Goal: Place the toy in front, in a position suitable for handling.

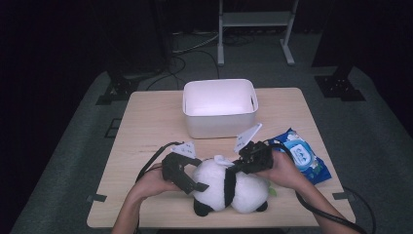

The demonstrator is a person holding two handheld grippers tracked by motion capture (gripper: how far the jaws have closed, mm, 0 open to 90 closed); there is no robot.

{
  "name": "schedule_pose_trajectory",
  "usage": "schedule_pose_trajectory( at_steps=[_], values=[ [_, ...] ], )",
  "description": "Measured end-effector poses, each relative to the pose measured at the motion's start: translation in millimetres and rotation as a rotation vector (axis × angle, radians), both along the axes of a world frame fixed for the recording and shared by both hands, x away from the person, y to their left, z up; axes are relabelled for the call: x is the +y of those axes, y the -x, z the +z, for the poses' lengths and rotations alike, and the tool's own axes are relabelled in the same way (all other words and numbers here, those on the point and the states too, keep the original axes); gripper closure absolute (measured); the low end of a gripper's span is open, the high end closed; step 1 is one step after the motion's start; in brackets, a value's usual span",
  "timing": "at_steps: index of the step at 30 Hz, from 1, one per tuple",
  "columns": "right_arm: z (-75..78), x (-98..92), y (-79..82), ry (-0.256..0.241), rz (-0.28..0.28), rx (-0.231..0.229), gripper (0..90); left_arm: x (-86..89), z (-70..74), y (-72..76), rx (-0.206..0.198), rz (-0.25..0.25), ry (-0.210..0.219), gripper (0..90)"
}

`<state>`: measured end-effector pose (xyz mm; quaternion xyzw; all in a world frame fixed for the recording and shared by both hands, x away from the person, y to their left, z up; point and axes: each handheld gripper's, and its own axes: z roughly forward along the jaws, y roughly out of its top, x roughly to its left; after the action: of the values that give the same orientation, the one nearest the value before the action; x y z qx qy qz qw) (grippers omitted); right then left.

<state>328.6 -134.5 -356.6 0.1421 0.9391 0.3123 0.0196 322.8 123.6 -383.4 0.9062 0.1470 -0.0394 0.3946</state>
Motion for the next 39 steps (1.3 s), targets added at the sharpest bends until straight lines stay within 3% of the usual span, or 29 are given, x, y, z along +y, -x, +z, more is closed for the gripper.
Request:
schedule_pose_trajectory(
  at_steps=[7, 10, 13, 16, 19, 23, 31, 35, 39],
  values=[
    [-1.8, -39.5, 7.8, -0.041, -0.051, 0.013, 82.6, -2.5, -3.8, -3.9, 0.027, -0.004, -0.003, 6.8],
    [-4.7, -64.3, 12.8, -0.054, -0.105, 0.019, 82.5, -2.5, -4.4, -5.3, 0.027, 0.000, -0.013, 6.8],
    [-7.6, -76.0, 15.2, -0.062, -0.130, 0.033, 82.4, -0.5, -4.6, -7.0, 0.025, 0.008, -0.019, 6.8],
    [-12.7, -88.0, 19.6, -0.086, -0.137, 0.054, 82.1, -1.1, -5.1, -9.7, 0.049, -0.006, -0.022, 6.7],
    [-16.8, -86.1, 23.6, -0.099, -0.110, 0.049, 81.8, -4.3, -3.6, -12.4, 0.067, -0.033, -0.038, 6.6],
    [-18.2, -78.8, 21.2, -0.109, -0.096, 0.055, 82.0, -10.2, -5.7, -19.9, 0.142, -0.034, -0.101, 2.2],
    [-24.0, -67.9, 11.3, -0.134, -0.087, 0.067, 82.5, -16.0, -16.2, -34.5, 0.262, -0.047, -0.135, 0.0],
    [-25.4, -65.7, 7.7, -0.148, -0.086, 0.070, 82.6, -18.5, -17.1, -36.3, 0.263, -0.054, -0.140, 0.4],
    [-24.0, -56.4, 3.5, -0.163, -0.077, 0.067, 82.8, -17.2, -12.5, -36.3, 0.201, -0.068, -0.123, 26.7]
  ],
)
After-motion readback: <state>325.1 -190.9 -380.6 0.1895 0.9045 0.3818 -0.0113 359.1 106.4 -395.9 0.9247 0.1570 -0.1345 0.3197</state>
